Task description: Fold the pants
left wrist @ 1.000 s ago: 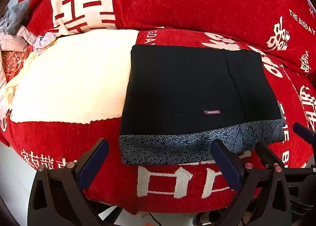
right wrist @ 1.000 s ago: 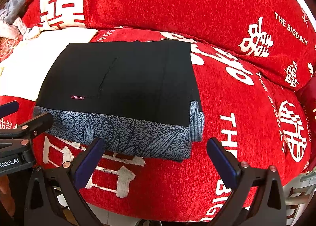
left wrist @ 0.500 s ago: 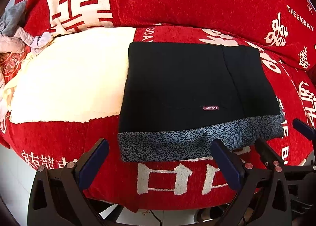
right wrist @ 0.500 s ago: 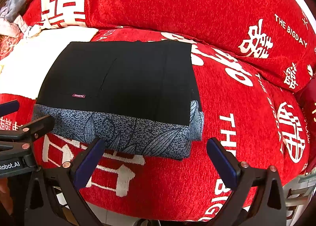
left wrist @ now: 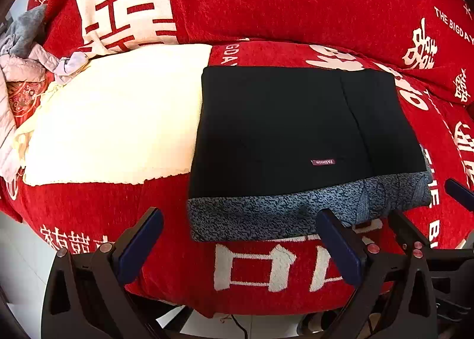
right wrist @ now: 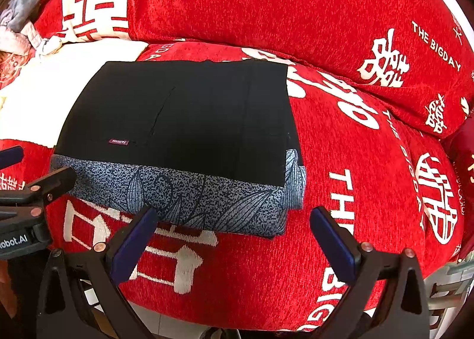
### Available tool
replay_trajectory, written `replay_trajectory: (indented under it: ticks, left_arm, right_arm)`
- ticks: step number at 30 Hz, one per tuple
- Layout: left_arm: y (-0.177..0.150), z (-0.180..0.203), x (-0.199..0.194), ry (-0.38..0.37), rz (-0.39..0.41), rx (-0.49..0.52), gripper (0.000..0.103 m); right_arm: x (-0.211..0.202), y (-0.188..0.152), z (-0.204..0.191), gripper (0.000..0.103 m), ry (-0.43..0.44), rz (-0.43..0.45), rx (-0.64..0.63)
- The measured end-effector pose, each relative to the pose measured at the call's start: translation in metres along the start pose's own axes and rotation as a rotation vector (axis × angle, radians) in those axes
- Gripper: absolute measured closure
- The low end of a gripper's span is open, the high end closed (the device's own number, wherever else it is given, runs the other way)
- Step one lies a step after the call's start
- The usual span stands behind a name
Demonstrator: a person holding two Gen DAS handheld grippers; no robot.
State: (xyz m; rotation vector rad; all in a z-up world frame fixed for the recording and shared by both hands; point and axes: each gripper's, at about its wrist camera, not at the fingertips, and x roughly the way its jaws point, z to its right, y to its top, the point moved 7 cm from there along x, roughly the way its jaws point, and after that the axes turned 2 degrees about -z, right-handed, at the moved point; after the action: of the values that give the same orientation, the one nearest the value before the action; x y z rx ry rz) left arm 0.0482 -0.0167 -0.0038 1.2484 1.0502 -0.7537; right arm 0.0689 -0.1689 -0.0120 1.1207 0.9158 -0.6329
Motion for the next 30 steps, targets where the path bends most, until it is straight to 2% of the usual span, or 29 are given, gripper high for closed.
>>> replay_trajectory:
  ticks: [4,13,30]
  left_arm:
    - [0.000,0.002,-0.004,0.007,0.015,0.011,0.000]
    - [0.001,0.004,-0.015,-0.026,0.052,0.009,0.000]
    - [-0.003,0.003,-0.021,-0.049,0.049,-0.001,0.000]
  right_arm:
    - [0.000,0.000,0.000,0.000,0.000,0.000,-0.001]
    - [-0.001,-0.001,0.001,0.000,0.002,0.004,-0.007]
    - [-0.011,-0.006,0.004,0.000,0.002,0.023,-0.009]
